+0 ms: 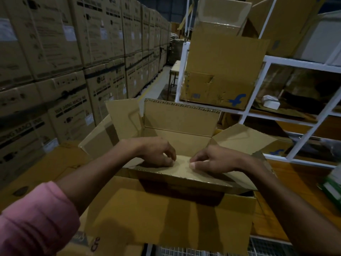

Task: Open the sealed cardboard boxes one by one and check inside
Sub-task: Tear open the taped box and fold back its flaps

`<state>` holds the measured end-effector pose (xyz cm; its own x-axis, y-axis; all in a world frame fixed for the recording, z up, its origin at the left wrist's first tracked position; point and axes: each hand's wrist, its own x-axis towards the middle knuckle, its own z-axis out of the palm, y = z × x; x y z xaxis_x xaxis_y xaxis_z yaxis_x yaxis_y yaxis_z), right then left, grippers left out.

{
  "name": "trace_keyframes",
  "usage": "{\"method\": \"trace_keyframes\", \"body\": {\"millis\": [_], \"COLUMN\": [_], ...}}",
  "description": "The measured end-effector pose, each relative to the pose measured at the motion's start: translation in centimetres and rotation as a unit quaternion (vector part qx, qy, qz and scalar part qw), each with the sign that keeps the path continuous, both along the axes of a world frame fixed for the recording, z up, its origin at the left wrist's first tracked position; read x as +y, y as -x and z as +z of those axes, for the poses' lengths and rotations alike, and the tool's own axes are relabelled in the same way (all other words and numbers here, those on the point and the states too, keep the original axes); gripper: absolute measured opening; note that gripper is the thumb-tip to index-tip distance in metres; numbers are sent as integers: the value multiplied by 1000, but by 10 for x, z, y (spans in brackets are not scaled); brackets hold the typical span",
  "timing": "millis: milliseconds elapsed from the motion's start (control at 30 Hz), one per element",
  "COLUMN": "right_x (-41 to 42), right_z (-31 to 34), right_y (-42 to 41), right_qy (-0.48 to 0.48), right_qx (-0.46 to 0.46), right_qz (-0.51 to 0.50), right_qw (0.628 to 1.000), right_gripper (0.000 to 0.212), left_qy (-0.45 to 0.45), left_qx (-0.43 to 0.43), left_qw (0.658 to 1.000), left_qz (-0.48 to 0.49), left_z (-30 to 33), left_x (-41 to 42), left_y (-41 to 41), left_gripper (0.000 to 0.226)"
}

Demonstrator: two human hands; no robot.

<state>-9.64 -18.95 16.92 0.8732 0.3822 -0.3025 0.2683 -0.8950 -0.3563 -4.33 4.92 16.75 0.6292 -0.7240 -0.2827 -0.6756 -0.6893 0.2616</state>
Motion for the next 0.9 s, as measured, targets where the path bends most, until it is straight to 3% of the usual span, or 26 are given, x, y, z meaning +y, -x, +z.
{"method": "trace_keyframes", "body": {"millis": [200, 367, 500, 700, 900], "right_x": [10, 20, 24, 8, 3], "right_z": [9, 18, 18, 45, 50], "right_y": [14, 27, 30, 24, 5], "right_qy": [-4, 21, 46, -56, -37], "right_qx": [21, 59, 51, 19, -68], "right_qz": [27, 40, 41, 21, 16], "right_qw": [999, 997, 997, 998, 997], "right_gripper": [66, 82, 69, 28, 16], "left_qy": [-2, -38, -31, 49, 89], "left_qx": [52, 84, 53, 5, -52], "left_qw": [999, 995, 998, 999, 994], "left_qz": [4, 27, 10, 2, 32], "left_z": [14, 18, 15, 31, 42], "left_x": [2, 7, 8, 9, -4], "left_y": [21, 32, 35, 28, 11], "left_gripper": [47, 74, 68, 35, 25]}}
